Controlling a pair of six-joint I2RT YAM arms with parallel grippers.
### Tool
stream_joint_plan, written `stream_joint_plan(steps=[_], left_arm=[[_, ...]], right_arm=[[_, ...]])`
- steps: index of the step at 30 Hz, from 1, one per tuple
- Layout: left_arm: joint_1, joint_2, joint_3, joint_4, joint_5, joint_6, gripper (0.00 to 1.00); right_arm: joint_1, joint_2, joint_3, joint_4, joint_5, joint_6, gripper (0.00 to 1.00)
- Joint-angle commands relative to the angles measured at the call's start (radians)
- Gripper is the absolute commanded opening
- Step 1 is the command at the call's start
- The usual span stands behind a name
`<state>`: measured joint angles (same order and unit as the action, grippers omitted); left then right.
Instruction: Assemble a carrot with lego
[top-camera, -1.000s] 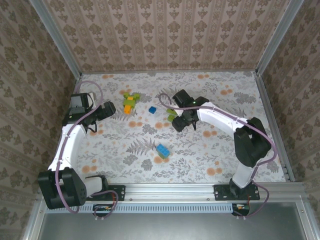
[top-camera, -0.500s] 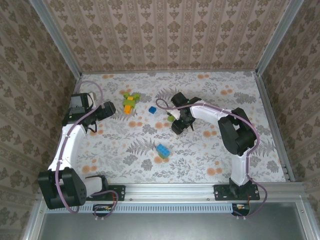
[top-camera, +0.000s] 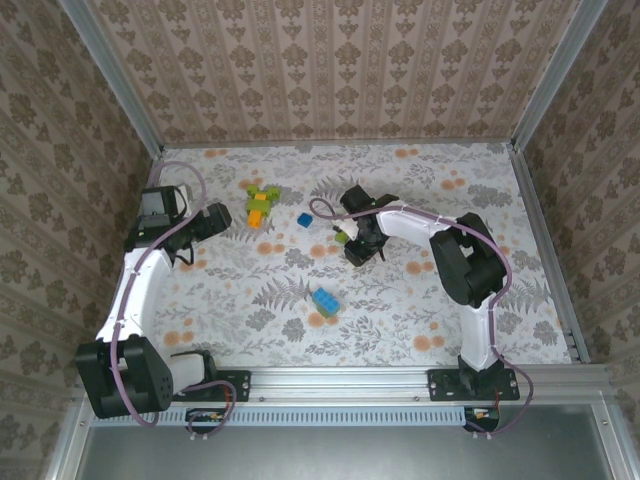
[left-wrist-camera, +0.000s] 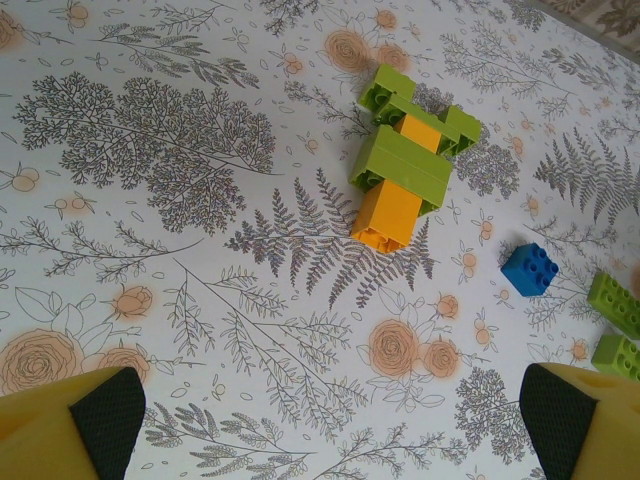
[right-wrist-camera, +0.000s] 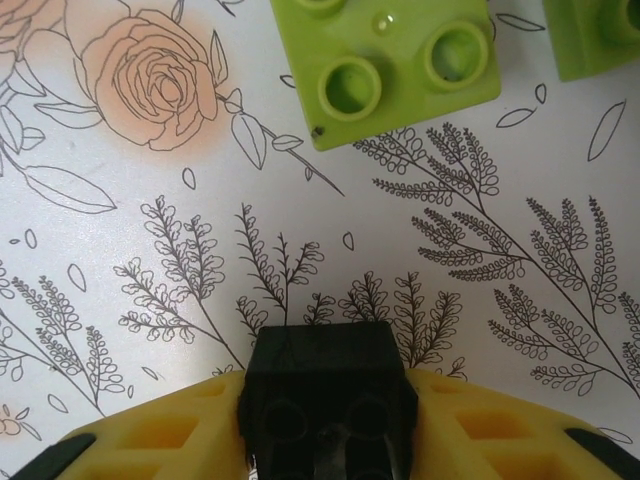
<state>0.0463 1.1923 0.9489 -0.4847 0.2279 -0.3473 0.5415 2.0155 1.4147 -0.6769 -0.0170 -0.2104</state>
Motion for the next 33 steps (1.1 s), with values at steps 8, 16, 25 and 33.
stream_joint_plan(steps=[8,16,25,33], left_arm=[[-0.005,0.003,0.005,0.005,0.005,0.013,1.00],[-0.005,0.003,0.004,0.005,0.007,0.011,1.00],[-0.008,0.004,0.005,0.003,0.002,0.013,1.00],[-0.008,0.003,0.004,0.003,0.002,0.013,1.00]], right_arm=[[0.009,-0.105,-0.003,-0.033,-0.010,0.123,0.32],[0.096,-0.361,-0.099,-0.170,-0.020,0.318,0.31],[0.293,-0.437,-0.051,-0.283,-0.091,0.384,0.32],[0.370,-0.347,-0.009,-0.277,-0.053,0.427,0.31]])
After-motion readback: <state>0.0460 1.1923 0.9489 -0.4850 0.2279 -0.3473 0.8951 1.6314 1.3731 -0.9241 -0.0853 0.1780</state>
